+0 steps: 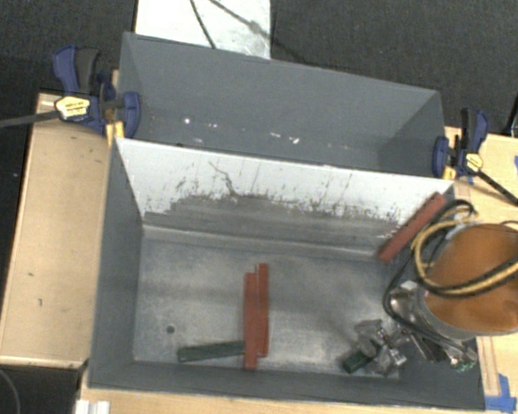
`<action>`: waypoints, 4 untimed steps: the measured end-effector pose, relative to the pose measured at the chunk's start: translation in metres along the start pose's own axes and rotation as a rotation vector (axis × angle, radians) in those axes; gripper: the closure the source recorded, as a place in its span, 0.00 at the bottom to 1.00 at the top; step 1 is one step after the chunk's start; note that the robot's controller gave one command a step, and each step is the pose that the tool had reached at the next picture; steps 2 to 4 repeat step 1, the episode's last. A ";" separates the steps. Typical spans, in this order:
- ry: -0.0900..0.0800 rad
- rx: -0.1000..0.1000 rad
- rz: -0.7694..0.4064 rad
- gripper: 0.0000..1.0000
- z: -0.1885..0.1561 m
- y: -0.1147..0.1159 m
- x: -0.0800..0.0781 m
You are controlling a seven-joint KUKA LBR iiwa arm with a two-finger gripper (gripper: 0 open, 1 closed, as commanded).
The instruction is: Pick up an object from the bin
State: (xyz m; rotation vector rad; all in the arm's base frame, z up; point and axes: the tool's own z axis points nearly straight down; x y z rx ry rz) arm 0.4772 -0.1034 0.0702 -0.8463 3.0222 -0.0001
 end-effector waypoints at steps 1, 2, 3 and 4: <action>-0.006 0.006 0.056 1.00 -0.149 0.007 -0.012; -0.006 0.006 0.056 1.00 -0.149 0.007 -0.012; -0.006 0.006 0.056 1.00 -0.149 0.007 -0.012; -0.006 0.006 0.056 1.00 -0.149 0.007 -0.012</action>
Offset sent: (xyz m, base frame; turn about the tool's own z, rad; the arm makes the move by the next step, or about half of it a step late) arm 0.0038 0.0119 0.1445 0.0633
